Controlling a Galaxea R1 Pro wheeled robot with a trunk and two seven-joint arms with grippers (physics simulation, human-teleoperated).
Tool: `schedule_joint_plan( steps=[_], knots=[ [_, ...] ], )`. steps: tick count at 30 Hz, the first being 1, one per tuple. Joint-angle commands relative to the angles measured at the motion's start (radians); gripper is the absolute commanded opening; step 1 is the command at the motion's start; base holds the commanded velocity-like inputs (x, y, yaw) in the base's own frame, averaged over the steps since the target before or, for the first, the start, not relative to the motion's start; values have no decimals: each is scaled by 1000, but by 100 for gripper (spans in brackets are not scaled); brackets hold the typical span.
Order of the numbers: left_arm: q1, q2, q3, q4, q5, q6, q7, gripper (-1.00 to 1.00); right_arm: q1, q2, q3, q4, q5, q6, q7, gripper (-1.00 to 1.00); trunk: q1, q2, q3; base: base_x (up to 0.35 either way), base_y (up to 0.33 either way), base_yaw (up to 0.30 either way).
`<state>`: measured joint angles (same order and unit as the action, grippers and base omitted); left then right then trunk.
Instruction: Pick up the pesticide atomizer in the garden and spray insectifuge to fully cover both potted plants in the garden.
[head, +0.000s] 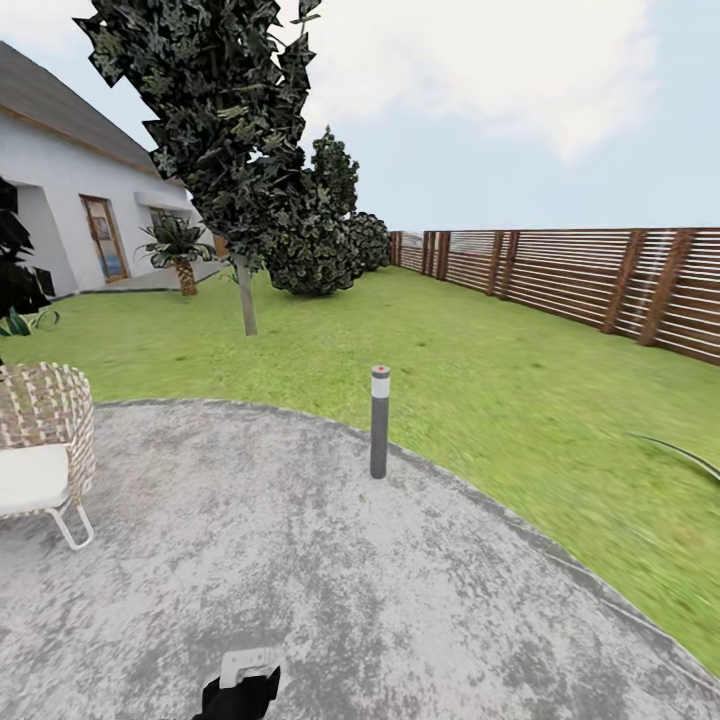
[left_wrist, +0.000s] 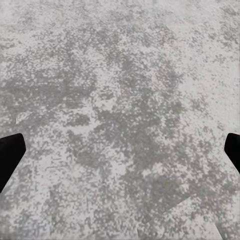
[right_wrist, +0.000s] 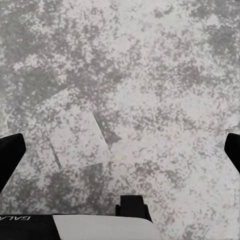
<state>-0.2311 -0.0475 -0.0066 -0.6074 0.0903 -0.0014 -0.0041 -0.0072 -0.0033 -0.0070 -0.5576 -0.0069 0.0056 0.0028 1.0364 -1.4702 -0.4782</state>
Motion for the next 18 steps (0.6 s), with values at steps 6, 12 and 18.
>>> schedule_joint_plan(
  steps=[6,12,18],
  knots=[
    [-1,0,0,0,9,0,0,100,0,1,-1,1,-1,1,1,100,23,-43,-20,0,0,40],
    [-1,0,-1,0,9,0,0,100,1,2,-1,1,1,-1,0,100,46,-85,-39,0,0,131],
    [-1,0,-1,0,9,0,0,100,0,3,-1,1,4,-1,0,100,69,-127,-58,0,0,248]
  ],
)
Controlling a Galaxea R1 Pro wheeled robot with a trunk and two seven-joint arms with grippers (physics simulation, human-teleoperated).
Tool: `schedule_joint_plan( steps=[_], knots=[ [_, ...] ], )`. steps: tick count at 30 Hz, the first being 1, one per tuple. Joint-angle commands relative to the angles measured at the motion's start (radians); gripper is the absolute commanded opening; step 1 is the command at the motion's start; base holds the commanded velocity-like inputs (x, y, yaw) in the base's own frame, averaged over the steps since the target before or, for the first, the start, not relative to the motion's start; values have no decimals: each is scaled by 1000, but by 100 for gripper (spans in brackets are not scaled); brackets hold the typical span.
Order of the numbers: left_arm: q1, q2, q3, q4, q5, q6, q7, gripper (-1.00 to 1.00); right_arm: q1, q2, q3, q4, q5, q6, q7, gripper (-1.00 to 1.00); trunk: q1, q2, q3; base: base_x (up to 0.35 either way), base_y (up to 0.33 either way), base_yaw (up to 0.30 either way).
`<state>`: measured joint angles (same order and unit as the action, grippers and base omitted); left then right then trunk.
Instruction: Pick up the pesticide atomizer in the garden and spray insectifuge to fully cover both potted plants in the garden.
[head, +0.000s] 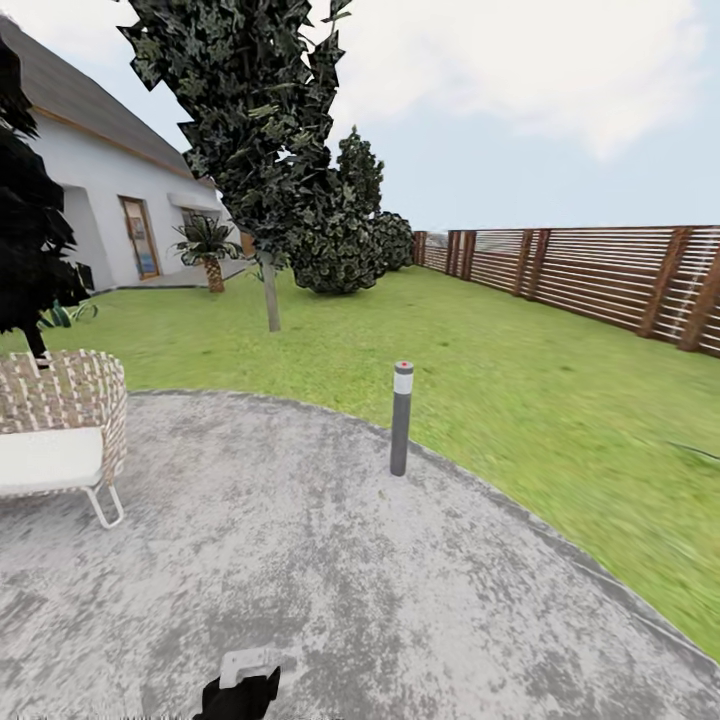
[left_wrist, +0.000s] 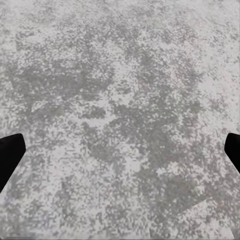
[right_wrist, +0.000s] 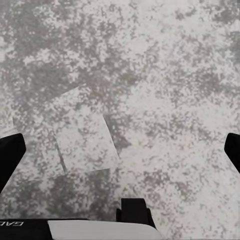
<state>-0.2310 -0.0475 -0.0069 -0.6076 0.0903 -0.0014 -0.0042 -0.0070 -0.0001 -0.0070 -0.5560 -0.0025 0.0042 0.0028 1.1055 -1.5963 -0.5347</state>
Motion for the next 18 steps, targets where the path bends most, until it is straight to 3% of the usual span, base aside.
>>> schedule_joint_plan(
  steps=[1,18],
  knots=[
    [-1,0,0,0,9,0,0,100,0,0,-1,-1,1,0,0,100,4,-8,-4,0,0,255],
    [-1,0,1,0,10,0,0,100,0,-1,-1,-1,2,-2,0,100,69,-127,-58,0,0,256]
  ],
)
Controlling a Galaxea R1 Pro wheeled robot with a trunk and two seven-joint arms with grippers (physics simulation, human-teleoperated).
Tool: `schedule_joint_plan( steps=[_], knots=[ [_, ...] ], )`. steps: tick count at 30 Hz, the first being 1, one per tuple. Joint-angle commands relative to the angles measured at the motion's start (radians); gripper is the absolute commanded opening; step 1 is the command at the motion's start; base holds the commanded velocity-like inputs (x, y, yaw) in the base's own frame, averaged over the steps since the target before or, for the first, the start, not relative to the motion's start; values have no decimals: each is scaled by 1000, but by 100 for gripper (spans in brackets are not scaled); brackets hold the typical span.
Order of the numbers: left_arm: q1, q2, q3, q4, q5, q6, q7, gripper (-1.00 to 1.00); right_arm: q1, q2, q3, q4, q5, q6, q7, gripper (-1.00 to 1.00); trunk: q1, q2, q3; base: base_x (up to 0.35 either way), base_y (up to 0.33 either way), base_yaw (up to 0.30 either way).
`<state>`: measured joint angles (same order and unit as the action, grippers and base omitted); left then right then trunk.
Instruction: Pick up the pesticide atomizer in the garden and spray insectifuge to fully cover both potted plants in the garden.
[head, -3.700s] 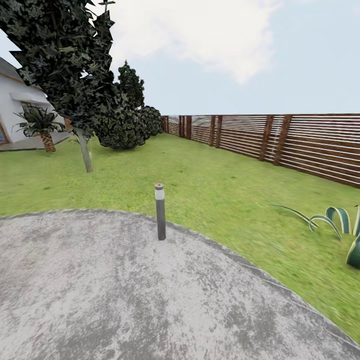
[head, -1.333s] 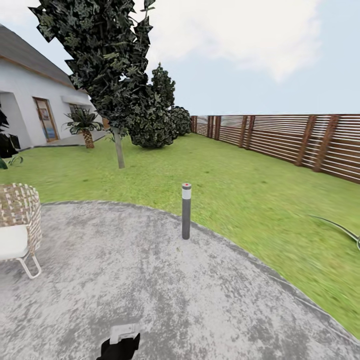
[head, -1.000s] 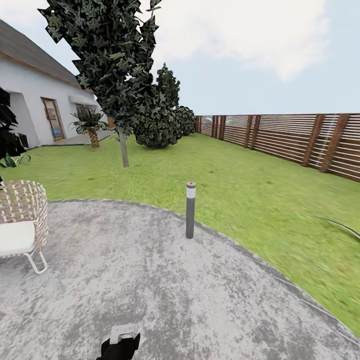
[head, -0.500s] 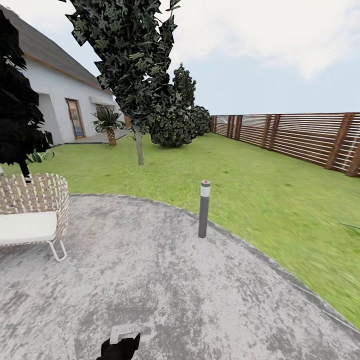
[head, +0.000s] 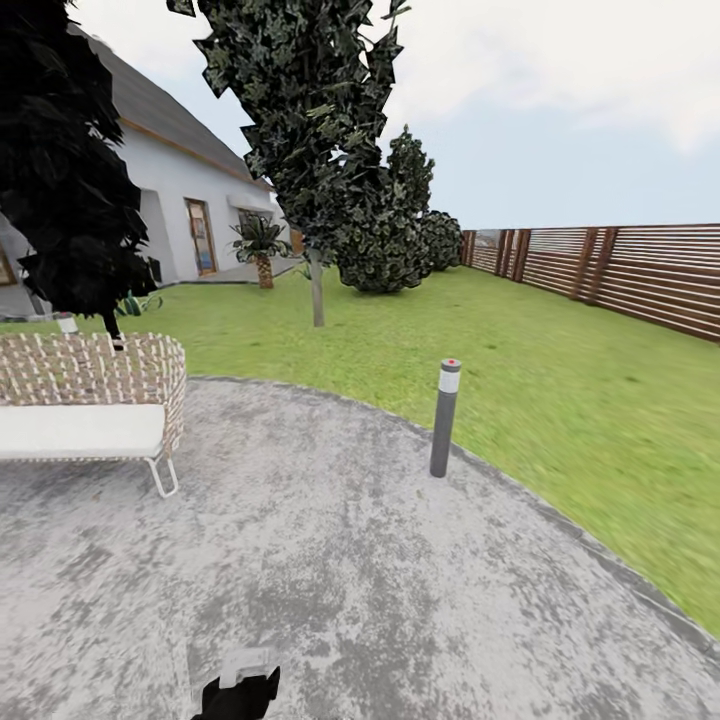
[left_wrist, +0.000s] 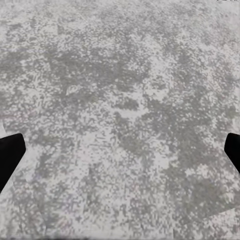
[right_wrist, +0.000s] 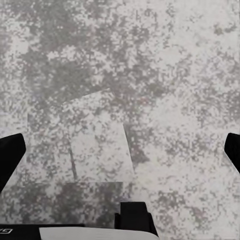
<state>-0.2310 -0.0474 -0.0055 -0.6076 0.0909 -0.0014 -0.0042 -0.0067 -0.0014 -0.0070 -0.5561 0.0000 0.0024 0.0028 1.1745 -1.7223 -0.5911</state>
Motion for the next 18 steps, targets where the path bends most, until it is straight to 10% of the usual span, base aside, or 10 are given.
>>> schedule_joint_plan(
  steps=[1,18],
  knots=[
    [-1,0,-1,0,10,0,0,100,0,0,-1,-1,0,0,0,100,4,-8,-4,0,0,256],
    [-1,0,-1,22,9,-1,0,100,-1,-5,-4,-10,-8,0,0,100,69,-127,-57,0,0,59]
  ],
)
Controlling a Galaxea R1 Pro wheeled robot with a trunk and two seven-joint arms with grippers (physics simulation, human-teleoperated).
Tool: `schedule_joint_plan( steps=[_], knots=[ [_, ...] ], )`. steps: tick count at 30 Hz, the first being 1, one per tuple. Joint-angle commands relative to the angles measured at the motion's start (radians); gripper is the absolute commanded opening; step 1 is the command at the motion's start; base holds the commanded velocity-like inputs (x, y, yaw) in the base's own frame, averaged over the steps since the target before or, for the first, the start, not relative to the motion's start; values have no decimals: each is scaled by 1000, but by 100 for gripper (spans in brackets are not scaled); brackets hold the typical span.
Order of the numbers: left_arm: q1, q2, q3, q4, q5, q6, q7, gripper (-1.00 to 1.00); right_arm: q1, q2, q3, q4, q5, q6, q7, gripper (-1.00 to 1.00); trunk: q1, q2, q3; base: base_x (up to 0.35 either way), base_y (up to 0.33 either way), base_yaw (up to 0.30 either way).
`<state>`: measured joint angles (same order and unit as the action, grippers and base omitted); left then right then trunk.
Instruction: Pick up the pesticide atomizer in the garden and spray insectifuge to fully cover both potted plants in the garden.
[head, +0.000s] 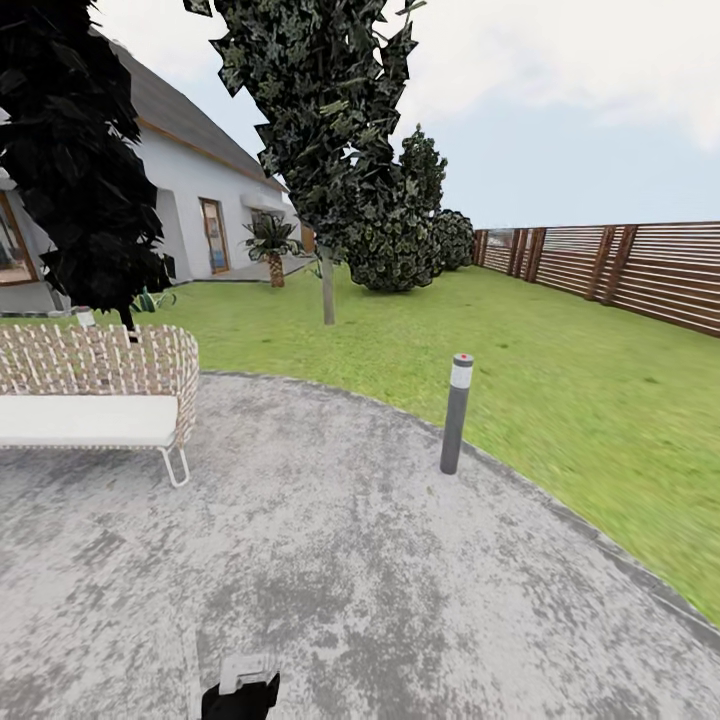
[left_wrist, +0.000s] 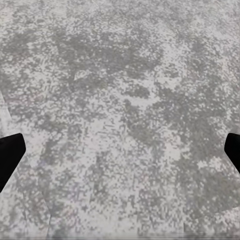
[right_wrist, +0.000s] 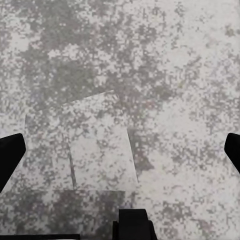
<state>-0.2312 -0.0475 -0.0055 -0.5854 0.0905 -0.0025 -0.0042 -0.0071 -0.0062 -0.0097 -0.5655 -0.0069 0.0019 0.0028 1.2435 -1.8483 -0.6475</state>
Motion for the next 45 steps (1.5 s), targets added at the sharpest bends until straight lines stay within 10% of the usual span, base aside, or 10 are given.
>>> schedule_joint_plan(
  steps=[1,45],
  knots=[
    [0,0,-1,1,9,0,0,100,0,0,-1,-1,-1,0,0,100,4,-8,-4,0,0,0],
    [0,0,-1,4,9,-1,0,100,0,0,-1,1,2,-2,0,100,172,-316,-142,0,0,173]
  ],
)
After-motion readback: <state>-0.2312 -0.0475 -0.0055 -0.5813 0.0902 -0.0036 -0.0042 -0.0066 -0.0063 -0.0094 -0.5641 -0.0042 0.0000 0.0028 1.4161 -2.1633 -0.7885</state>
